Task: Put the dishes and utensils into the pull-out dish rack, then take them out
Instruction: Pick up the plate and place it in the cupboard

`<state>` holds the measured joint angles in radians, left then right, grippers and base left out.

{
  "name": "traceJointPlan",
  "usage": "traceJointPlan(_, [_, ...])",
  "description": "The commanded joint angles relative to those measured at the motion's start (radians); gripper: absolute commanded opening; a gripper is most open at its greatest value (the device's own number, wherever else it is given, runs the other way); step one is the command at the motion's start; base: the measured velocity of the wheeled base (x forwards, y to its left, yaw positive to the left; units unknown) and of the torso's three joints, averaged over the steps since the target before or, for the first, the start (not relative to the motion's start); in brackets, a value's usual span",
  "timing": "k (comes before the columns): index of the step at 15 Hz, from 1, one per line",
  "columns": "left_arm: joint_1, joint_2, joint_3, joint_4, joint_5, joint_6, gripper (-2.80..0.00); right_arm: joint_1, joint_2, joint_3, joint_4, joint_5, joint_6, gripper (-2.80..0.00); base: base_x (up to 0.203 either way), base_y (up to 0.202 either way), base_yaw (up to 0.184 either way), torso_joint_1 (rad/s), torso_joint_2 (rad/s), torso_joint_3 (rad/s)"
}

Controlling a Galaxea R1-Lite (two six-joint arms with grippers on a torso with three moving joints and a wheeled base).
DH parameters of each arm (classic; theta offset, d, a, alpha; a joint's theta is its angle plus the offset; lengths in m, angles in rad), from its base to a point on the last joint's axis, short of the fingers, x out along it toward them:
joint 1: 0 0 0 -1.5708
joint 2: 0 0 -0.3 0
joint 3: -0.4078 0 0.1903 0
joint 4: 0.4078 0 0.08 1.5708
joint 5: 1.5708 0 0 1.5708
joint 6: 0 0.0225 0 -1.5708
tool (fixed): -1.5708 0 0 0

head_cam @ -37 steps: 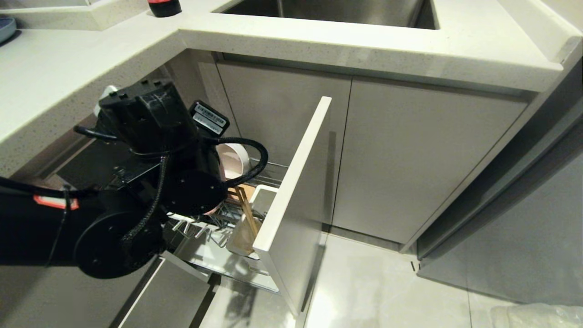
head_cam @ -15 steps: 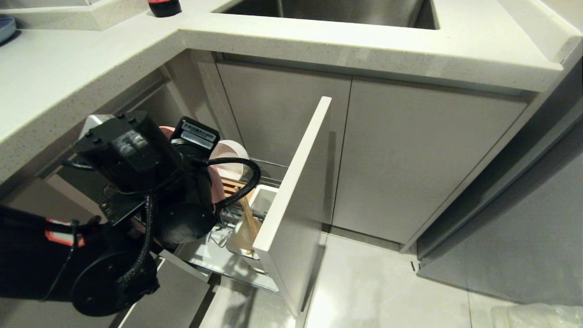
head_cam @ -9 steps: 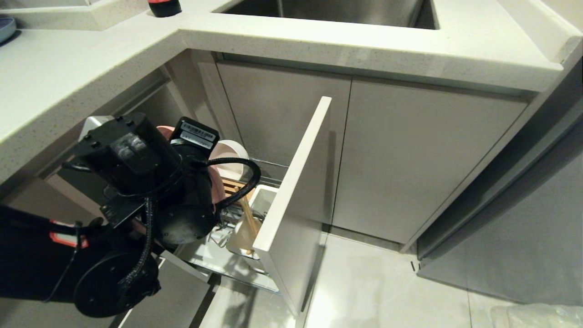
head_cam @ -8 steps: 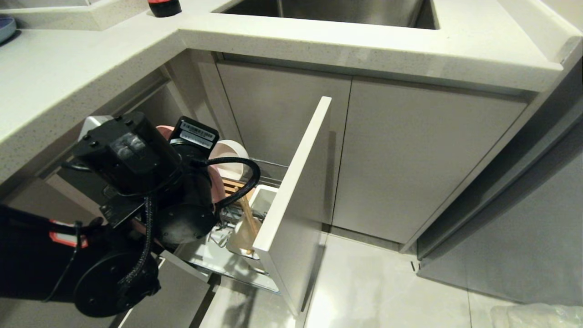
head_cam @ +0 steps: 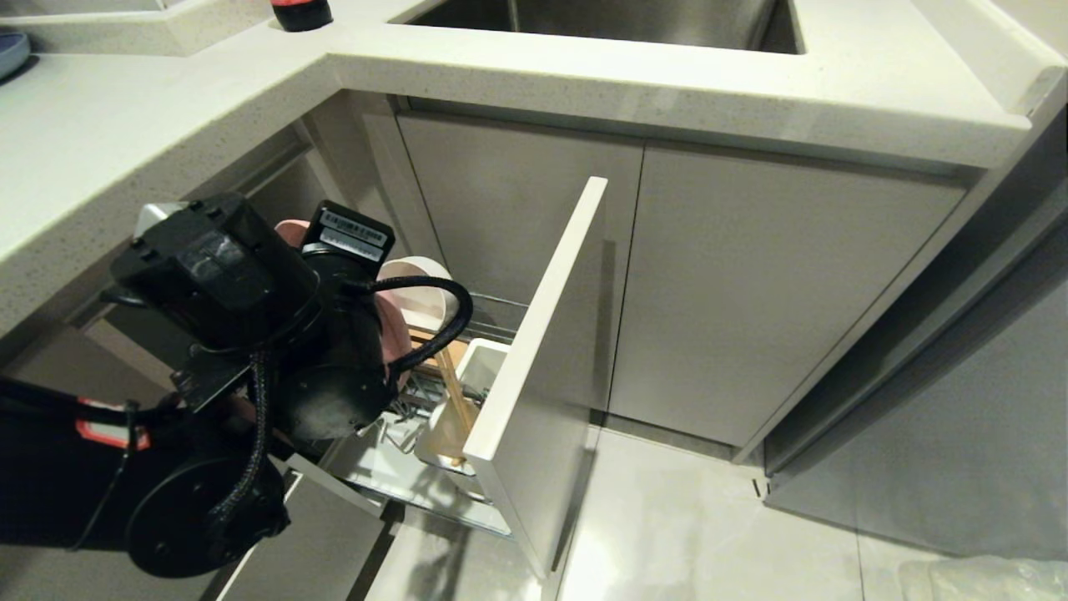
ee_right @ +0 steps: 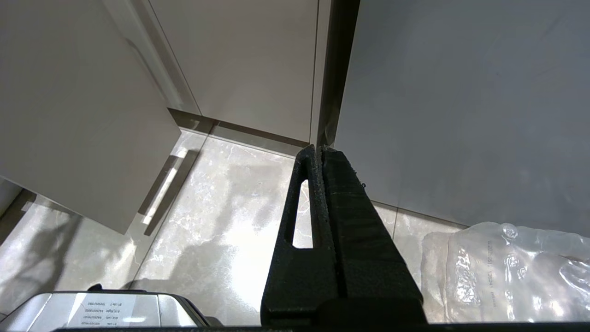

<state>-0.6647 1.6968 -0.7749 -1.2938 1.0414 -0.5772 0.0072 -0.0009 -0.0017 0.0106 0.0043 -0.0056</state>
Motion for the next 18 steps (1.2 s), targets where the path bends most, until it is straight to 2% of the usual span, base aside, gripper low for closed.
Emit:
traceJointPlan(1, [0.0,0.008,-0.001,-0.02,0.004,-0.004,-2.8,0.0,-0.001,0.0,0.0,0.0,-0.001,-2.8,0.0,0.0,0.0,0.0,0.0,0.0])
traceJointPlan(11, [0.01,0.04,0.054,-0.074,0.003,-0.009,-2.8,0.0,-0.001,0.0,0.0,0.0,-0.001,-2.8,0.0,0.0,0.0,0.0,0.0,0.0])
traceJointPlan(18, [0.013,0.027,0.037,-0.07,0.003,-0.002,-2.8,0.0,-0.001,0.0,0.0,0.0,-0.001,-2.8,0.0,0.0,0.0,0.0,0.0,0.0])
